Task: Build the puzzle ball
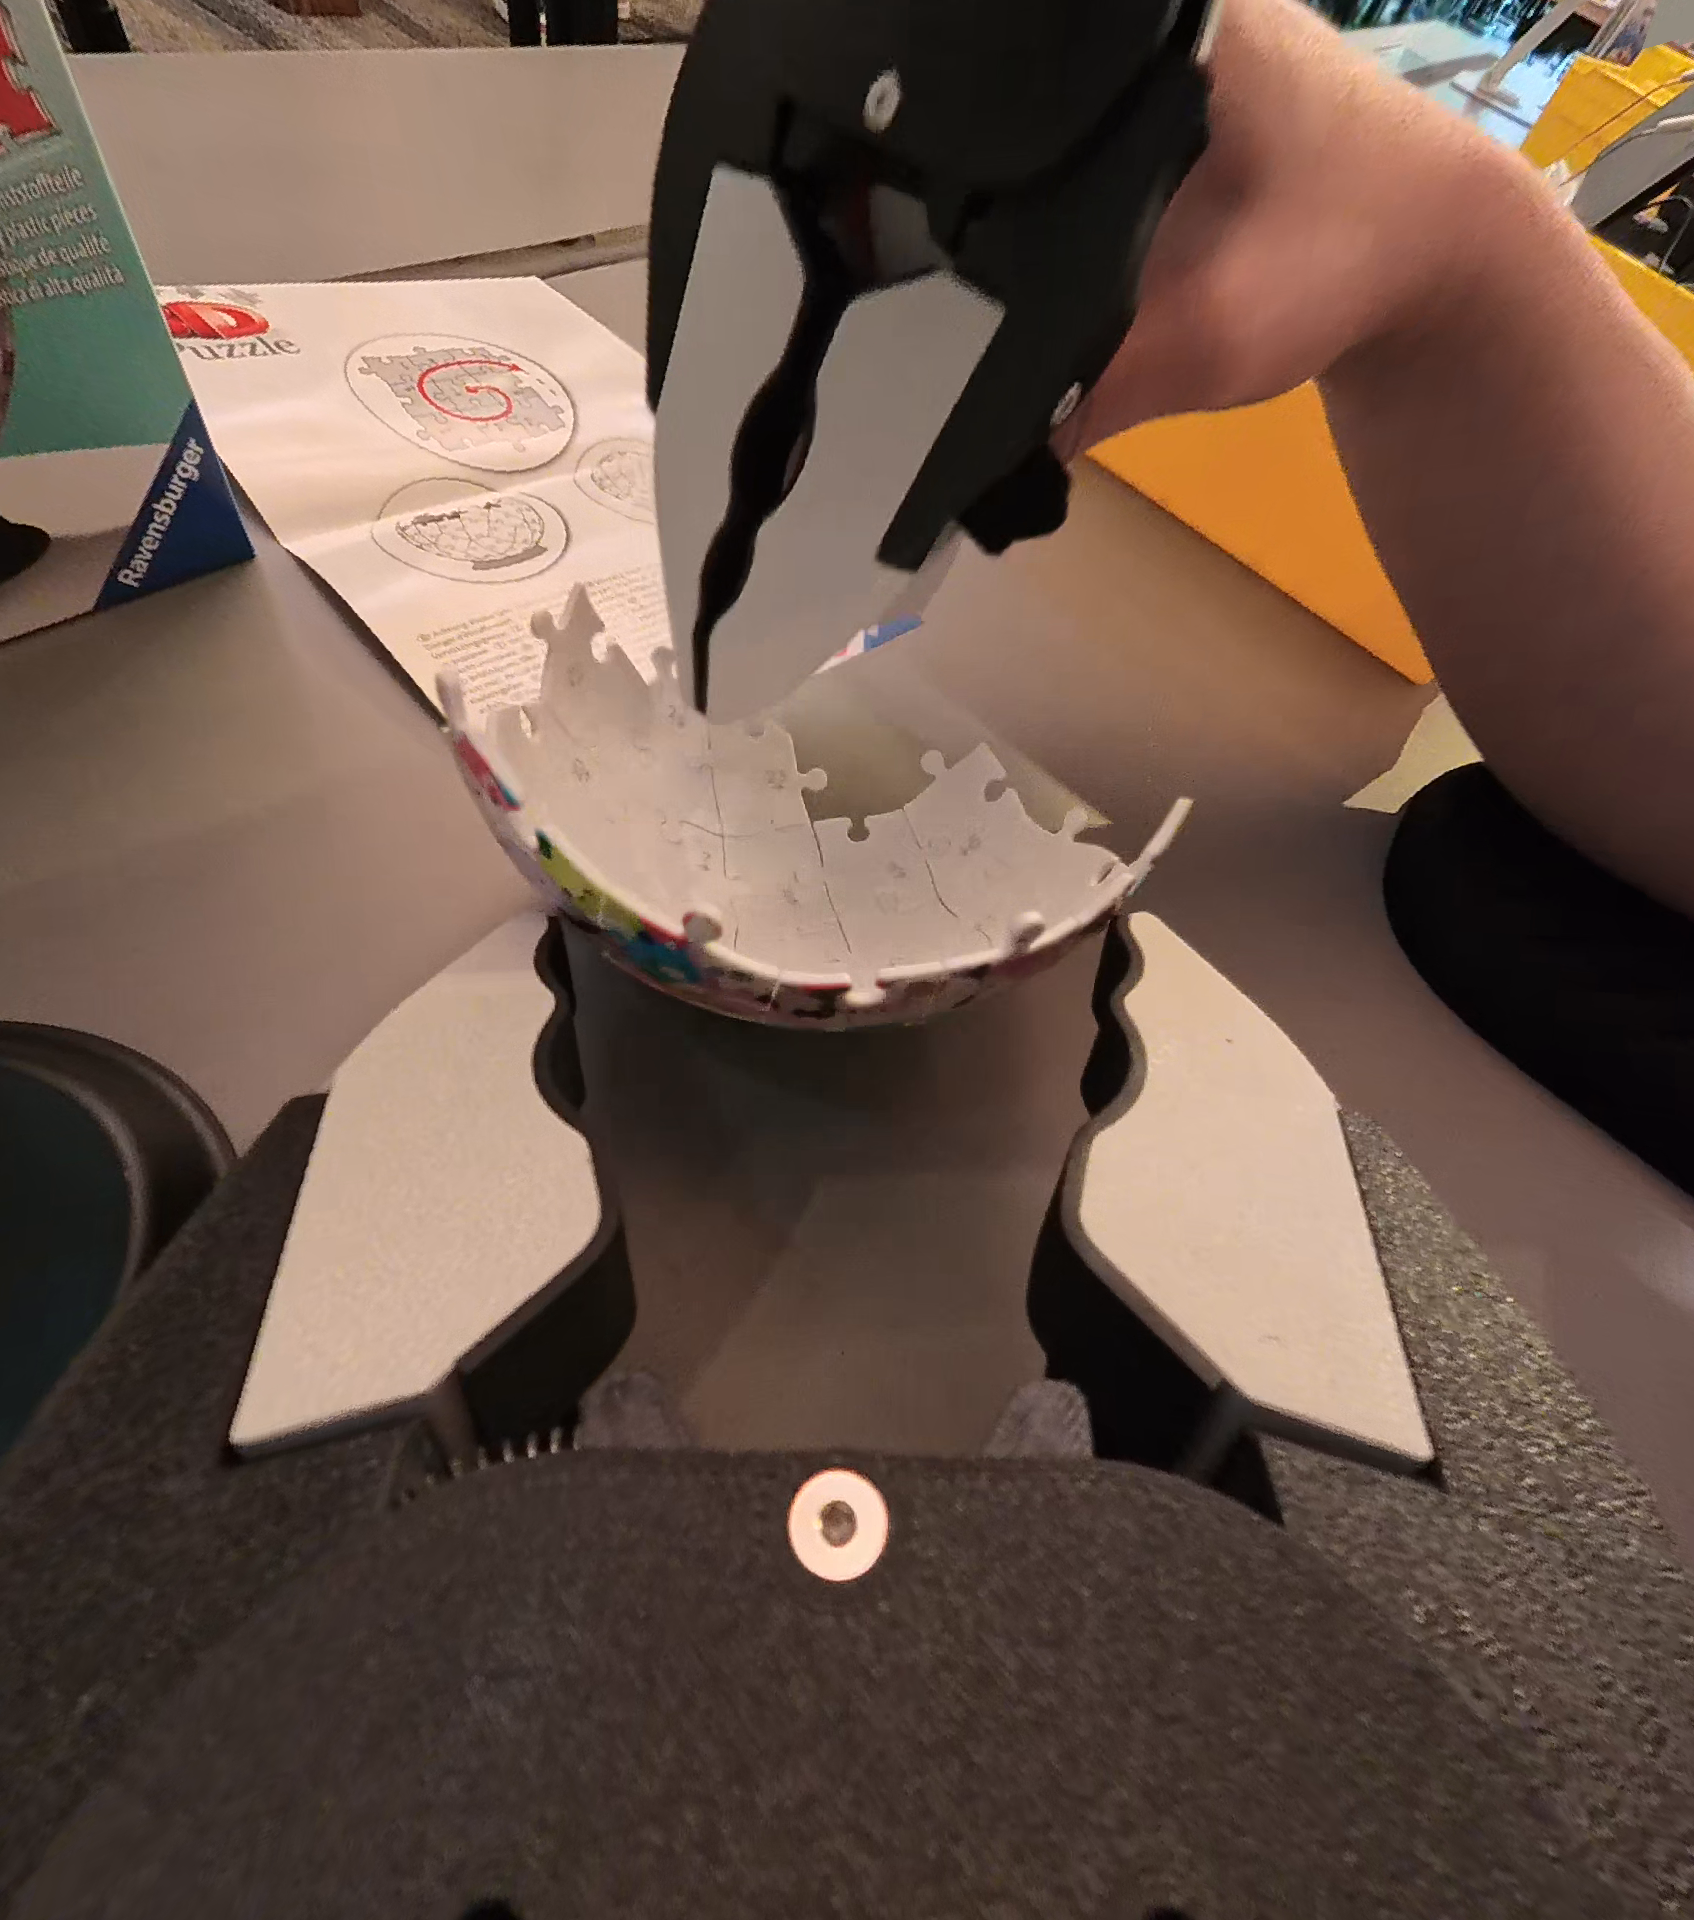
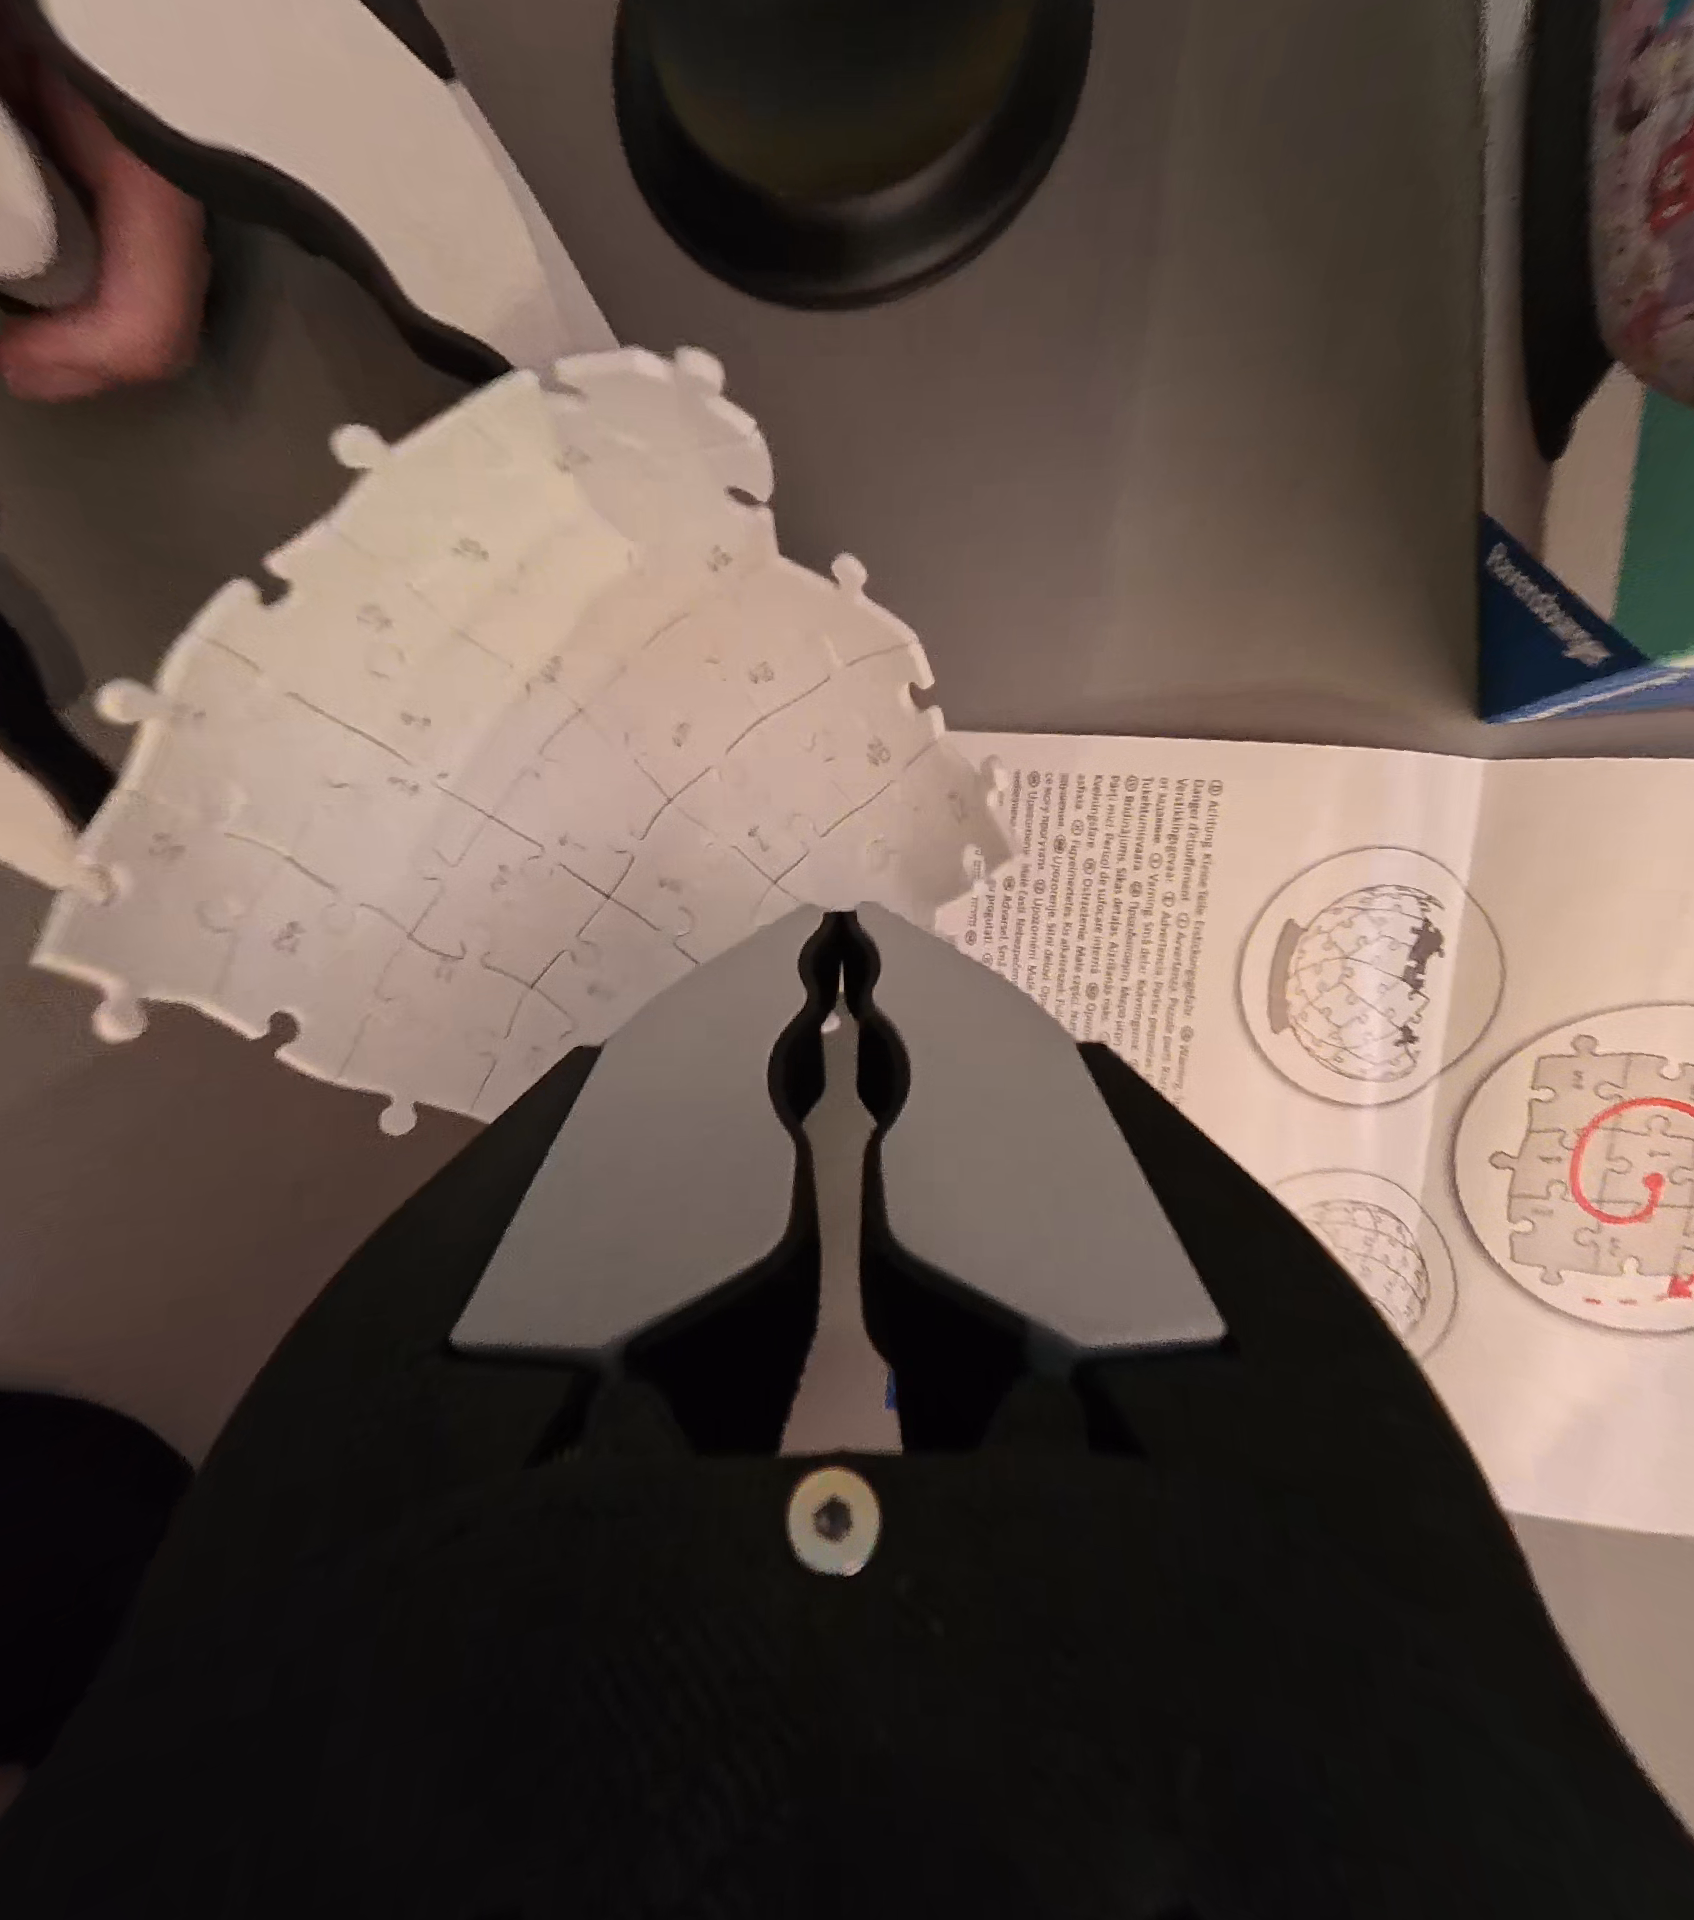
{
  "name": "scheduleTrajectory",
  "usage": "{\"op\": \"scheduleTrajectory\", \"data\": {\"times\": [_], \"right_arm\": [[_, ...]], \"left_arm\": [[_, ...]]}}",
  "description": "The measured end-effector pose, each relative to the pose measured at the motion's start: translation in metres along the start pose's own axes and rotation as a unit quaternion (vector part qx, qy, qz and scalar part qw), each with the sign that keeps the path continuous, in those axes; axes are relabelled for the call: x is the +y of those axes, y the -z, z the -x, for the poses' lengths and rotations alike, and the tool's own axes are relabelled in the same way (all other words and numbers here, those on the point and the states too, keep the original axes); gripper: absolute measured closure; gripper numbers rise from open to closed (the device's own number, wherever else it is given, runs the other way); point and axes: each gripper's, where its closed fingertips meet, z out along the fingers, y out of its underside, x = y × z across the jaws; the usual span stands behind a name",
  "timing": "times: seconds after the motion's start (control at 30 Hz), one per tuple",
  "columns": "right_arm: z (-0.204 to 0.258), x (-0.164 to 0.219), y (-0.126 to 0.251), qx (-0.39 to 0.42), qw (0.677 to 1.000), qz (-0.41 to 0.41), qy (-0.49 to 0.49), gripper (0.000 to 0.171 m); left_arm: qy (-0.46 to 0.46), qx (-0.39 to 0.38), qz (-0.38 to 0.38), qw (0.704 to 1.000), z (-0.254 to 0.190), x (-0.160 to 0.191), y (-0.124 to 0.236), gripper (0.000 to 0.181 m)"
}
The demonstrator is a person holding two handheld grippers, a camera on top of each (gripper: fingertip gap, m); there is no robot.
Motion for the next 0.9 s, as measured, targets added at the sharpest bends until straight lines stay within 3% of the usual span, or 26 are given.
{"op": "scheduleTrajectory", "data": {"times": [0.13,0.2,0.27,0.33,0.5,0.9], "right_arm": [[-0.014,-0.013,0.028,0.027,0.995,-0.079,-0.055,0.170],[-0.013,-0.010,0.031,-0.018,0.986,-0.098,-0.131,0.170],[-0.015,-0.002,0.023,-0.051,0.975,-0.098,-0.195,0.146],[-0.017,0.006,0.015,-0.067,0.969,-0.090,-0.221,0.146],[-0.011,0.002,0.005,-0.104,0.968,-0.098,-0.206,0.160],[-0.009,0.006,-0.002,-0.130,0.961,-0.090,-0.226,0.165]], "left_arm": [[0.001,0.001,0.001,1.000,0.000,0.001,0.001,0.085],[0.003,0.002,0.002,1.000,0.000,0.001,0.001,0.085],[0.006,0.002,0.005,1.000,0.000,0.003,0.002,0.085],[0.008,0.002,0.008,1.000,0.000,0.005,0.003,0.085],[0.016,0.002,0.013,1.000,0.001,0.007,0.005,0.085],[0.019,0.005,0.016,1.000,0.000,0.009,0.006,0.085]]}}
